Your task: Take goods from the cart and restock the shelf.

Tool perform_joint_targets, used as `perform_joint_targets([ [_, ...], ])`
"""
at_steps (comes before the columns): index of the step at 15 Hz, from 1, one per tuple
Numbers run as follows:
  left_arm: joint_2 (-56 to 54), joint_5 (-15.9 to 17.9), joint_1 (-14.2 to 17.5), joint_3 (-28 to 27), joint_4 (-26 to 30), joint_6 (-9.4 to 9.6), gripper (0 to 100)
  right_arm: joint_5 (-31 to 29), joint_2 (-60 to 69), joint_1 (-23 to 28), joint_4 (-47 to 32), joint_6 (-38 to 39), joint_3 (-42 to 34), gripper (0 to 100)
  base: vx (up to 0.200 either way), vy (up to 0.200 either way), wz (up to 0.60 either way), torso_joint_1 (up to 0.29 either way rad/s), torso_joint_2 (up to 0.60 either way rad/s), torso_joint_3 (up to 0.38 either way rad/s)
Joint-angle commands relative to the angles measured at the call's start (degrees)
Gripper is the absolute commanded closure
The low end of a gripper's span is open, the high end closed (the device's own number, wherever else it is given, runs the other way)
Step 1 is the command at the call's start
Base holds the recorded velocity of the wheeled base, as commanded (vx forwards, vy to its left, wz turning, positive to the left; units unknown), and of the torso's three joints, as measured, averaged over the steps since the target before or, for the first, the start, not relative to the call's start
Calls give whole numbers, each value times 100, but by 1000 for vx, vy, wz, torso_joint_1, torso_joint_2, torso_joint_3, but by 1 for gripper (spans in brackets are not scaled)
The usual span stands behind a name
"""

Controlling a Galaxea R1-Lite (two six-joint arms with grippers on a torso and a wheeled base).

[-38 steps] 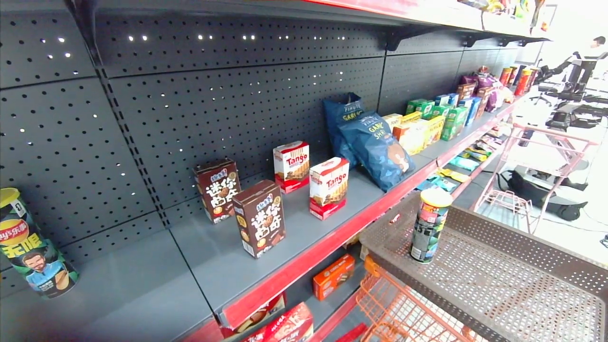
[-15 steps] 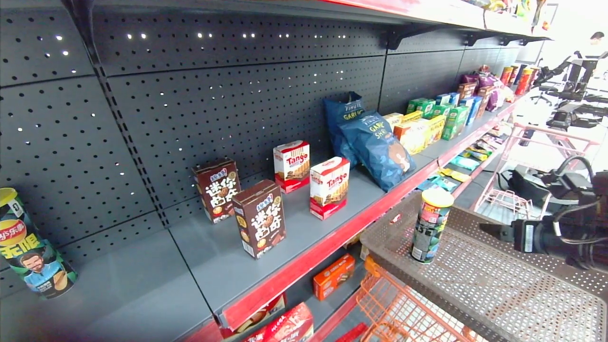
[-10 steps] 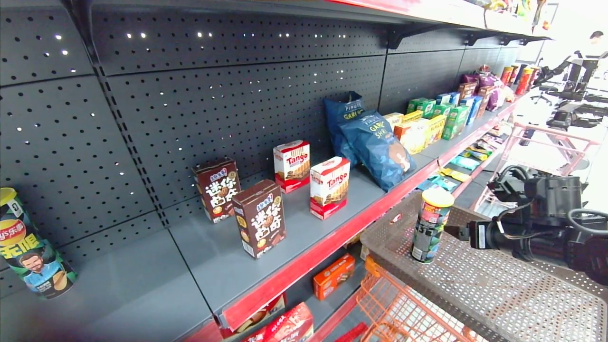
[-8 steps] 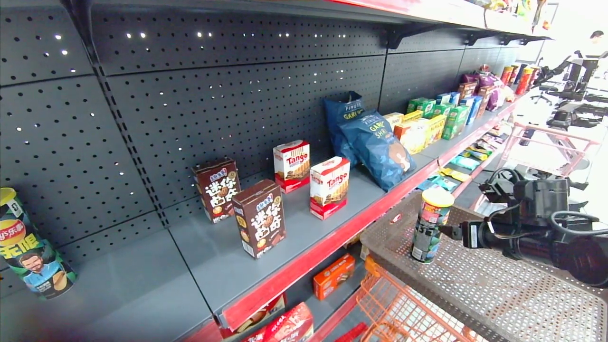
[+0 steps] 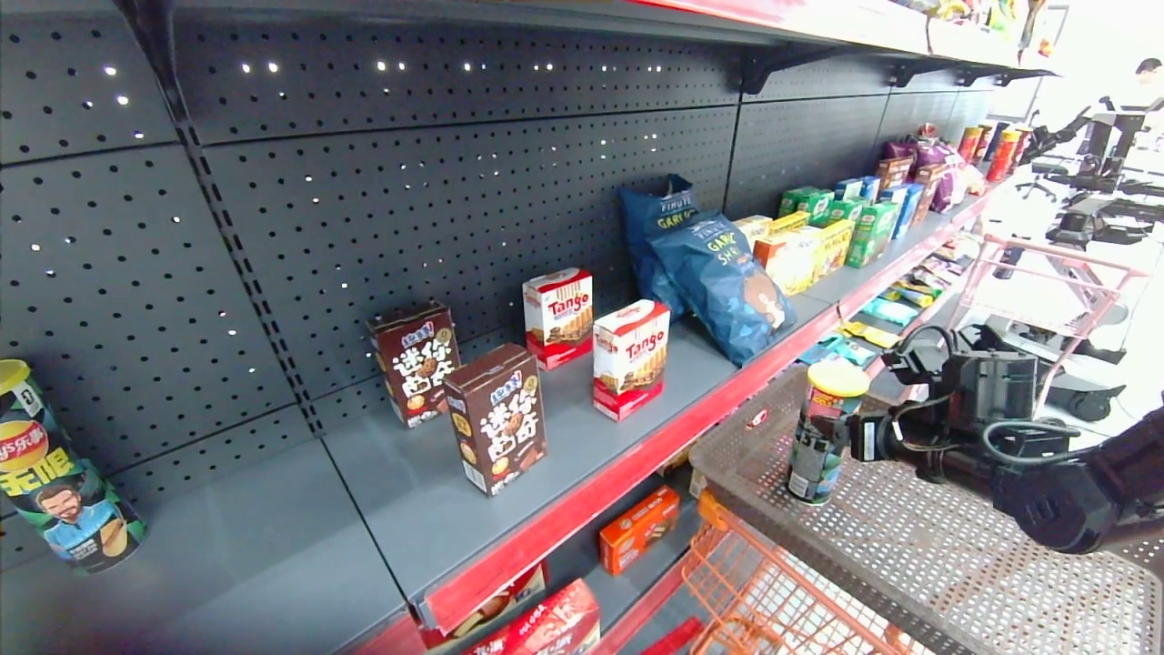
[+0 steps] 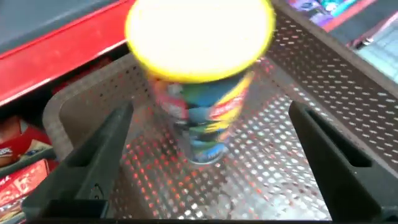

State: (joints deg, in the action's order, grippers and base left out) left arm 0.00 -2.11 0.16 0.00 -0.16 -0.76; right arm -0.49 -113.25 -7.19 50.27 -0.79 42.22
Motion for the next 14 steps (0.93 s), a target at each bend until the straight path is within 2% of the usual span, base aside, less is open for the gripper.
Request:
perform_joint_targets([
  [1,0,-9,2,0,-2,-4,0,5,-285,-116,272,-9,-64,0,0,0,0,0,0,0],
  [8,0,0,2,0,-2,-4,0,-39,-971,-72,1239,-536,-56,0,0,0,0,0,0,0],
  [11,0,-9,2,0,-2,-4,0,-48,-1094,-45,1310,-554,-3,0,0,0,0,0,0,0],
  [14,0,-9,2,0,-2,-4,0,-39,-1402,16,1793,-545,15,0,0,0,0,0,0,0],
])
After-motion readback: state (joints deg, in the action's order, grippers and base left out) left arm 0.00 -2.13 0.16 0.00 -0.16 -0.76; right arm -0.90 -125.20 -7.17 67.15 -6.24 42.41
